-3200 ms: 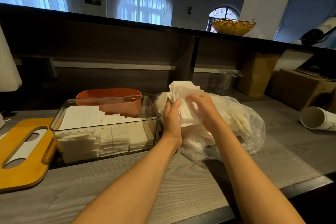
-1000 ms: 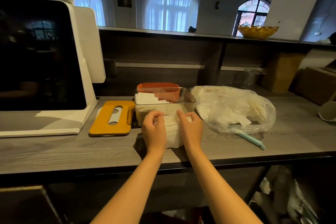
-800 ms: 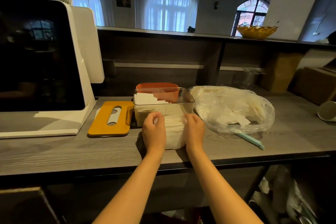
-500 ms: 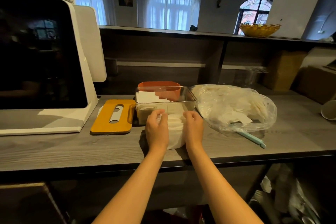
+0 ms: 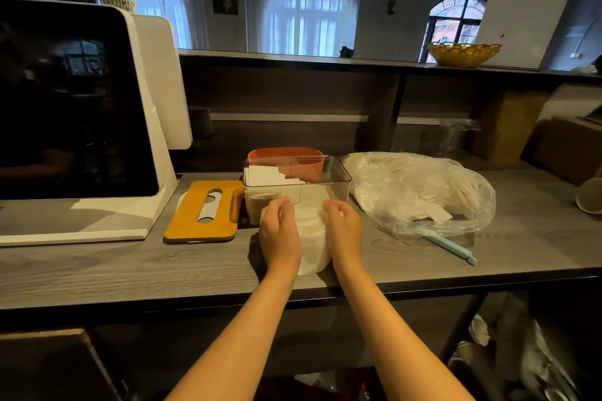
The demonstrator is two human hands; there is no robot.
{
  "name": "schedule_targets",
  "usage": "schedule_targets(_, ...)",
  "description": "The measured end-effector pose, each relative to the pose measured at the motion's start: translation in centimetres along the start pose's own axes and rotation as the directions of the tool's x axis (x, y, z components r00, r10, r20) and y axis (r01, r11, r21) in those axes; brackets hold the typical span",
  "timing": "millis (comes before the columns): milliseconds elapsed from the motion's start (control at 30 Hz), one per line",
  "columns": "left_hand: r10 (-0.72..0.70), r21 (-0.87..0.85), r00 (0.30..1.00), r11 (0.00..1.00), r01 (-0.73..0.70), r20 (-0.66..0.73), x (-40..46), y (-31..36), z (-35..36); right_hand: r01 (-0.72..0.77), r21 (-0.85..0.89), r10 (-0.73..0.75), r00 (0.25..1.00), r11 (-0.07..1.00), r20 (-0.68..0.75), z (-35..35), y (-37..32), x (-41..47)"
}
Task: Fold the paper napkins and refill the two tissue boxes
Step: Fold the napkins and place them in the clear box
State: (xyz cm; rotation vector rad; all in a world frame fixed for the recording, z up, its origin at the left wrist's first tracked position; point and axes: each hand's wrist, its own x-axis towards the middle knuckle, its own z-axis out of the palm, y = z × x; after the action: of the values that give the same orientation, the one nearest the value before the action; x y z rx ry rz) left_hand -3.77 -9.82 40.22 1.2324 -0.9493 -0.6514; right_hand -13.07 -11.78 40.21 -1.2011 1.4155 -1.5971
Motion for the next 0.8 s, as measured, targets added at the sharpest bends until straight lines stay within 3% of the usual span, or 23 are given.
schedule_targets(67,0.001,0.035,0.999,0.999,-0.002,0.047,-0.19,0.16,0.06,0.002,-0.051,0.0,0.999,0.999,0.04,0.19,0.09,-0.13)
schedule_targets(167,0.008,0.038,1.0,0.999,-0.009,0.009,-0.34,0.28,0.0,-0.037,0.009,0.037,0.997,0.999,-0.064,-0.24,0.07,-0.07)
schedule_targets(300,0.04,0.029,0.998,0.999,-0.042,0.054,-0.38,0.11,0.0,-0.003,-0.039,0.006,0.997,0.999,0.081,0.09,-0.37,-0.35)
schedule_targets(433,-0.014,0.017,1.0,1.0,0.014,-0.026,-0.22,0.09,-0.11,-0.058,0.011,0.058,0.998,0.998,-0.032,-0.05,-0.05,-0.26)
schedule_targets(567,0.012,0.074,1.0,0.997,-0.014,0.022,-0.35,0.13,-0.03,-0.004,-0.039,0.008,0.994,0.999,0.11,0.26,-0.41,-0.48)
schedule_targets(700,-0.044,0.004,0.998,0.999,0.044,-0.049,-0.34,0.18,-0.29,-0.043,0.02,0.043,0.999,0.999,-0.013,-0.18,0.0,-0.29)
schedule_targets(800,-0.002,0.067,1.0,0.998,0.002,0.002,-0.43,0.26,-0.18,-0.018,0.013,0.017,0.998,1.0,0.061,-0.04,-0.28,-0.44)
